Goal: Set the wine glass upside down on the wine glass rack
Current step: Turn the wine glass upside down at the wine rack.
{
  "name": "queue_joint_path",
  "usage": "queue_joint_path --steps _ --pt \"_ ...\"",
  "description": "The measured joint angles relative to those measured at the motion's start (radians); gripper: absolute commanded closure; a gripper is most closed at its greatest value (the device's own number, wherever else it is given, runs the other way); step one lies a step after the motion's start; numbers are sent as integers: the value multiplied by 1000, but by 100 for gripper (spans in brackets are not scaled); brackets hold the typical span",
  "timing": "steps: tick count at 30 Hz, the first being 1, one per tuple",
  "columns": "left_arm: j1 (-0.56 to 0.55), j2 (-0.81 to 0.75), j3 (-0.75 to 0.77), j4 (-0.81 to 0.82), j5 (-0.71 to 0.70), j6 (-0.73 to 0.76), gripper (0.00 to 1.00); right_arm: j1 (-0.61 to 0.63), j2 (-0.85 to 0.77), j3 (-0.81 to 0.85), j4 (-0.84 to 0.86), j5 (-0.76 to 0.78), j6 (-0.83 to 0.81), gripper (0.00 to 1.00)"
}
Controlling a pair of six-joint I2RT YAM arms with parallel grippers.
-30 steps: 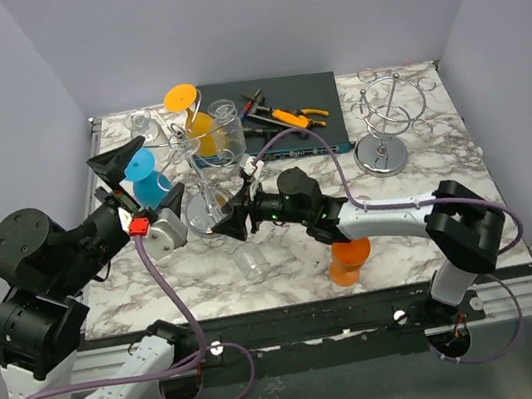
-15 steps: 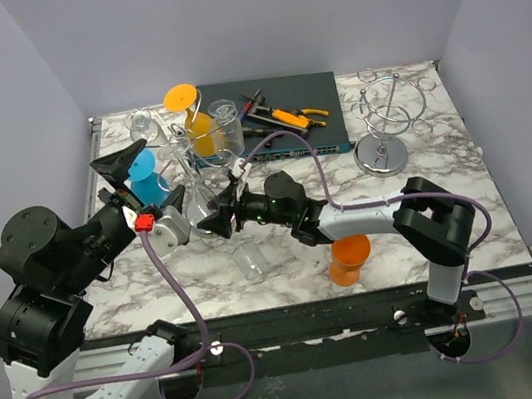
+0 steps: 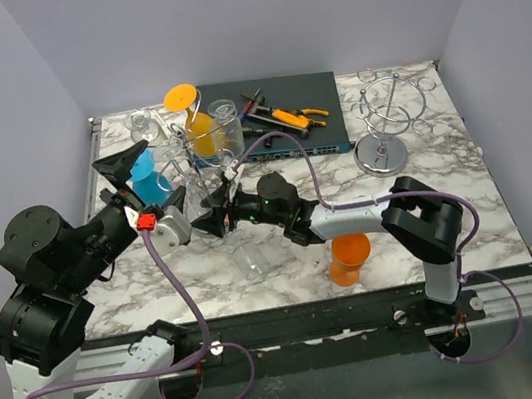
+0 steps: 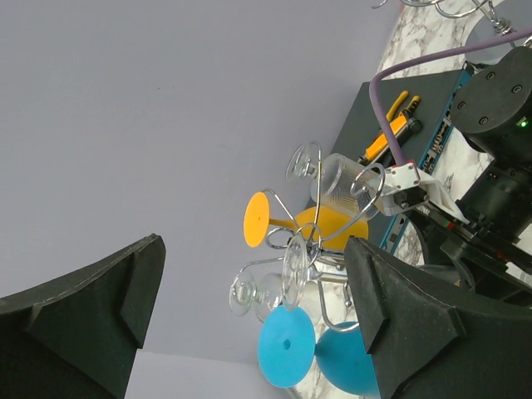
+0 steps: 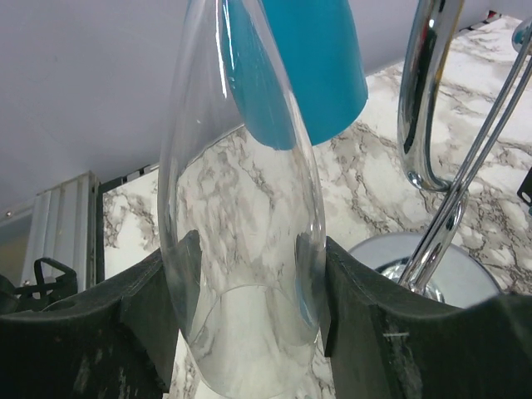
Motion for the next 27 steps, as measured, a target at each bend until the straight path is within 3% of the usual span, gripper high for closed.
queue_joint_path --steps 27 --pt "0 -5 -20 0 -8 11 2 62 44 23 98 27 -158 80"
